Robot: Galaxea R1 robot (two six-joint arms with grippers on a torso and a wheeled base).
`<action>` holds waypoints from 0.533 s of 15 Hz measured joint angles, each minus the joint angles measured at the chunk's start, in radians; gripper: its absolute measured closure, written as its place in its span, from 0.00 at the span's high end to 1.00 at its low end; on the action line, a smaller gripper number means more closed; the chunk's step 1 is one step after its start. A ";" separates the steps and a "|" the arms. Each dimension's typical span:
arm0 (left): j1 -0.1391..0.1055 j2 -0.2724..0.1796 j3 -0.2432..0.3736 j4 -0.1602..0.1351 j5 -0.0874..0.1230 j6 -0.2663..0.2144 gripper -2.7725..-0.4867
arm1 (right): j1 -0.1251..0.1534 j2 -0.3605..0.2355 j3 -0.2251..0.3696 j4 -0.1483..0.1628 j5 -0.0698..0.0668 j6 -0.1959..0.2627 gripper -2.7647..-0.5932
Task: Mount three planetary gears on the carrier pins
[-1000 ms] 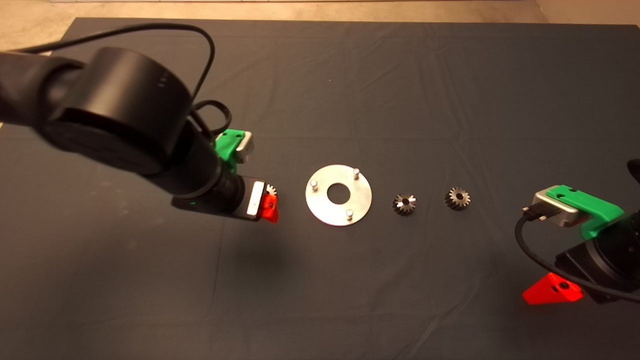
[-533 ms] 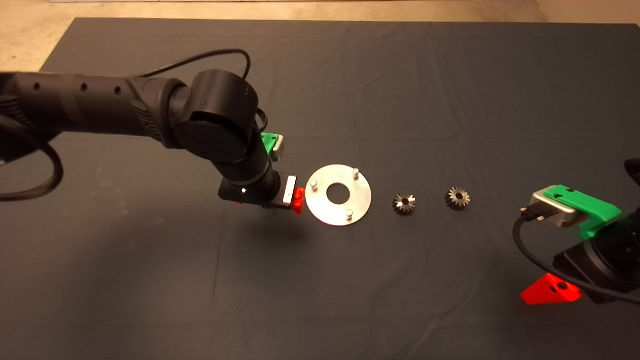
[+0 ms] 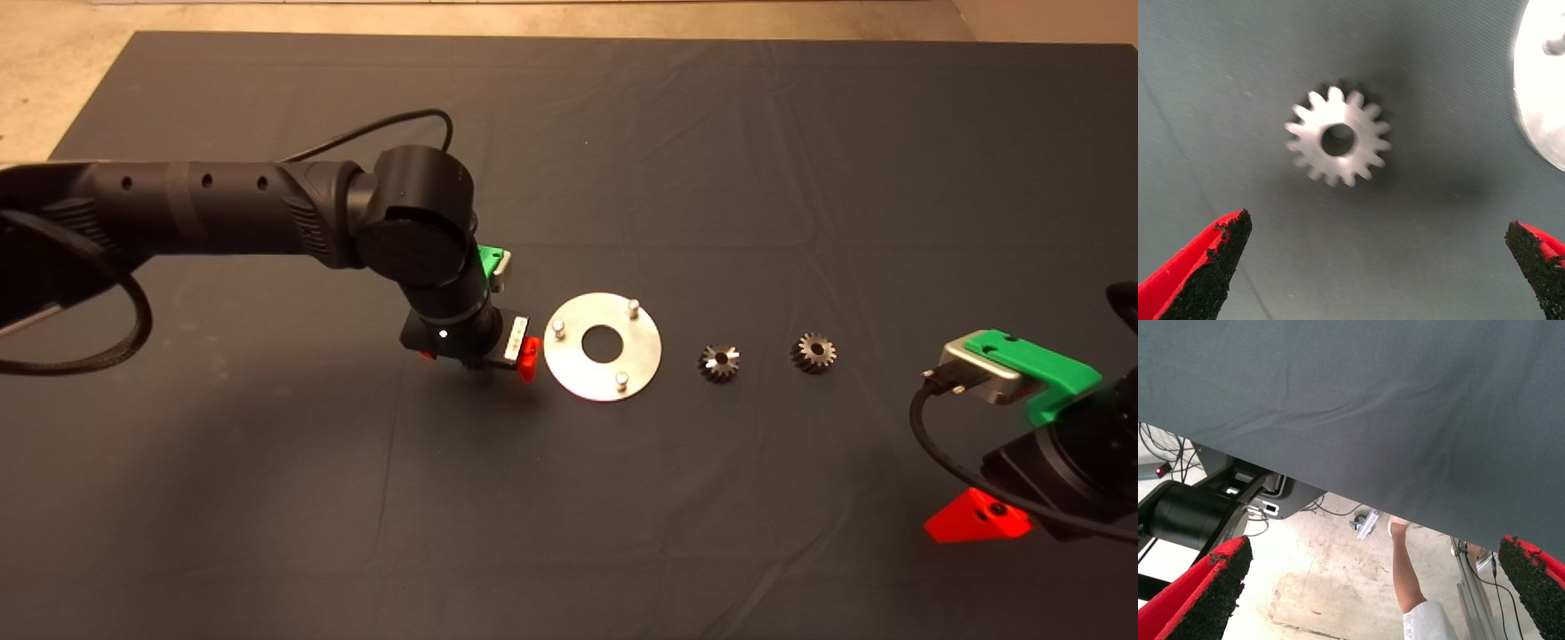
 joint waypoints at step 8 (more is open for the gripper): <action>0.024 0.000 -0.071 0.003 0.000 0.088 0.99 | 0.000 0.000 0.000 0.000 0.000 0.000 0.99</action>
